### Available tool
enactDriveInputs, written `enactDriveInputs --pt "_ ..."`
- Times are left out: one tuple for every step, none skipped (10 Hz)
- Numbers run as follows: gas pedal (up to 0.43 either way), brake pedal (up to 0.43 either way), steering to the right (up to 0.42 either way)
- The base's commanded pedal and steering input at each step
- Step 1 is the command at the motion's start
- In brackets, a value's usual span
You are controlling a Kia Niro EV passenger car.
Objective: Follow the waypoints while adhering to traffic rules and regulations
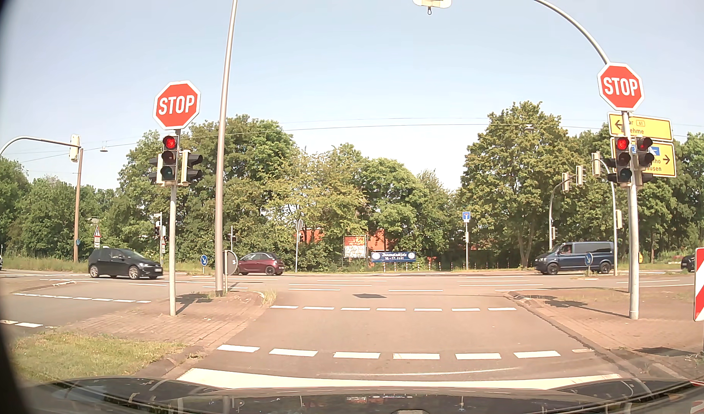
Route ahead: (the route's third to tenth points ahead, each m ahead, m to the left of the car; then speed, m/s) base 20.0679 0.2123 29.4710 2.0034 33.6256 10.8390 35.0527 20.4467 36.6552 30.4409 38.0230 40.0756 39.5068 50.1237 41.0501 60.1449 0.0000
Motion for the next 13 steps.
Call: enactDriveInputs --pt "0.0 0.256 0.001" --pt "0.0 0.256 0.001" --pt "0.0 0.256 0.001" --pt "0.0 0.256 0.001" --pt "0.0 0.256 0.001" --pt "0.0 0.256 0.001" --pt "0.0 0.256 0.001" --pt "0.0 0.256 0.001" --pt "0.0 0.256 0.001" --pt "0.0 0.256 0.001" --pt "0.0 0.256 0.001" --pt "0.0 0.256 0.001" --pt "0.0 0.256 0.001"
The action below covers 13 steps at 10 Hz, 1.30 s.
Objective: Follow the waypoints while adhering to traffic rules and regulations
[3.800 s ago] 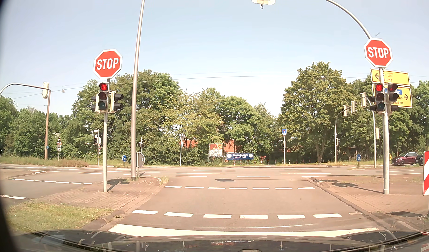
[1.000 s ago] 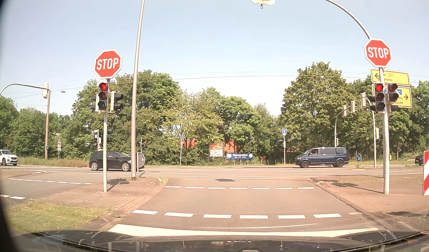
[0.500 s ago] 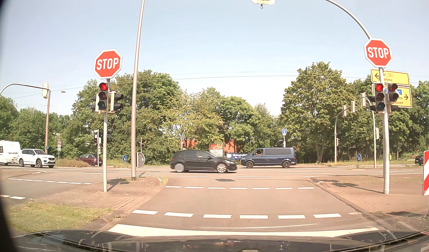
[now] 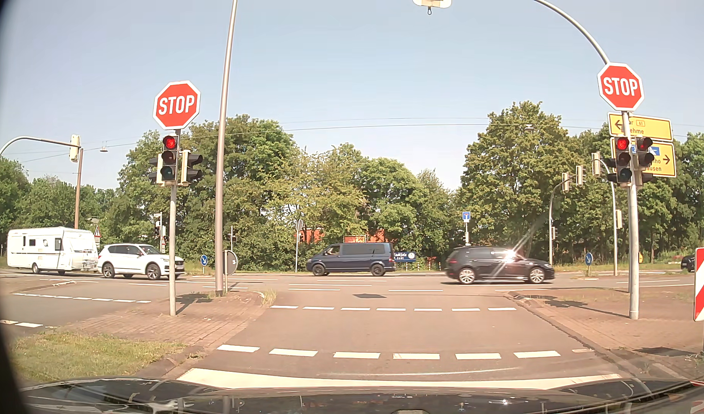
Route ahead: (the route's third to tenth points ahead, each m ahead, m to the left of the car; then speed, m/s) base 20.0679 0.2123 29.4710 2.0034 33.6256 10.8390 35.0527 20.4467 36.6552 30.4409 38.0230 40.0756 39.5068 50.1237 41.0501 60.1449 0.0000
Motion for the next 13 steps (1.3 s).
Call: enactDriveInputs --pt "0.0 0.256 0.001" --pt "0.0 0.256 0.001" --pt "0.0 0.256 0.001" --pt "0.0 0.256 0.001" --pt "0.0 0.256 0.001" --pt "0.0 0.256 0.001" --pt "0.0 0.256 0.001" --pt "0.0 0.256 0.001" --pt "0.0 0.256 0.001" --pt "0.0 0.256 0.001" --pt "0.0 0.256 0.001" --pt "0.0 0.256 0.001" --pt "0.0 0.256 0.001"
